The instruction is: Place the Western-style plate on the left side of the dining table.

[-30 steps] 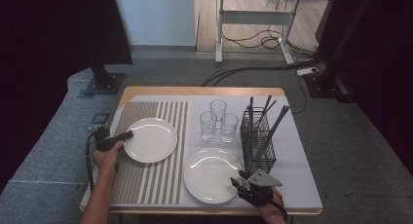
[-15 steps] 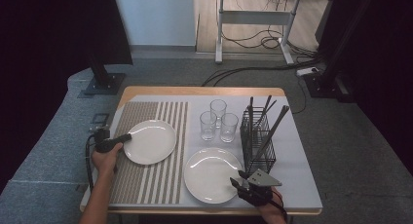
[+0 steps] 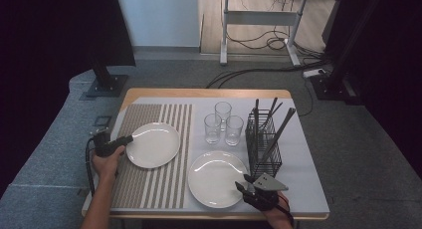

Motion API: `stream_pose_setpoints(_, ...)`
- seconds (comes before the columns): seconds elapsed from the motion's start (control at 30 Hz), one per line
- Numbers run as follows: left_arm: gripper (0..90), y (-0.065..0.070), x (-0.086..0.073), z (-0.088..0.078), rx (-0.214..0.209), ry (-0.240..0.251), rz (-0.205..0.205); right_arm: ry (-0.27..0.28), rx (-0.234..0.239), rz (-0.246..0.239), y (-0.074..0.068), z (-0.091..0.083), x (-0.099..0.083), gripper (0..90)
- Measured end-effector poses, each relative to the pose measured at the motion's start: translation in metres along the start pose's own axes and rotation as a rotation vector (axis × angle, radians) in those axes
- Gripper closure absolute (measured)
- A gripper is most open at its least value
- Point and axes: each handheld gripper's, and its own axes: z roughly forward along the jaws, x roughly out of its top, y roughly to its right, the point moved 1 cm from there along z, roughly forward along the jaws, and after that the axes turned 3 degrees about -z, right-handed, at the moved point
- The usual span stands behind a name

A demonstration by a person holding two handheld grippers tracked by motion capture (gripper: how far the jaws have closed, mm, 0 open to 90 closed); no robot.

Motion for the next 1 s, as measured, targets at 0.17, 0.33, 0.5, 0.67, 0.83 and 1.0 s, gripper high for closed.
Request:
stream_pose_setpoints(0.17, 48.4, 0.005, -0.001, -0.006, 0.000, 0.018, 0.037, 0.000, 0.002, -0.001, 0.000, 0.000, 0.000, 55.6)
stream_pose_setpoints(0.33, 43.5, 0.013, -0.003, -0.011, -0.019, 0.032, 0.080, 0.000, 0.002, 0.000, 0.000, 0.000, 0.001, 55.2)
stream_pose_setpoints(0.5, 38.0, 0.017, -0.004, -0.017, -0.033, 0.063, 0.103, -0.002, 0.004, -0.002, 0.000, 0.002, 0.001, 54.5)
stream_pose_setpoints(0.67, 31.4, 0.017, -0.005, -0.023, -0.047, 0.055, 0.110, -0.002, 0.006, -0.001, -0.001, 0.003, 0.002, 54.3)
stream_pose_setpoints(0.83, 30.1, 0.017, -0.010, -0.032, -0.058, 0.055, 0.130, -0.002, 0.012, -0.005, -0.002, 0.006, 0.004, 53.9)
stream_pose_setpoints(1.0, 30.6, 0.018, -0.012, -0.039, -0.075, 0.068, 0.141, -0.007, 0.018, -0.010, -0.002, 0.007, 0.003, 52.4)
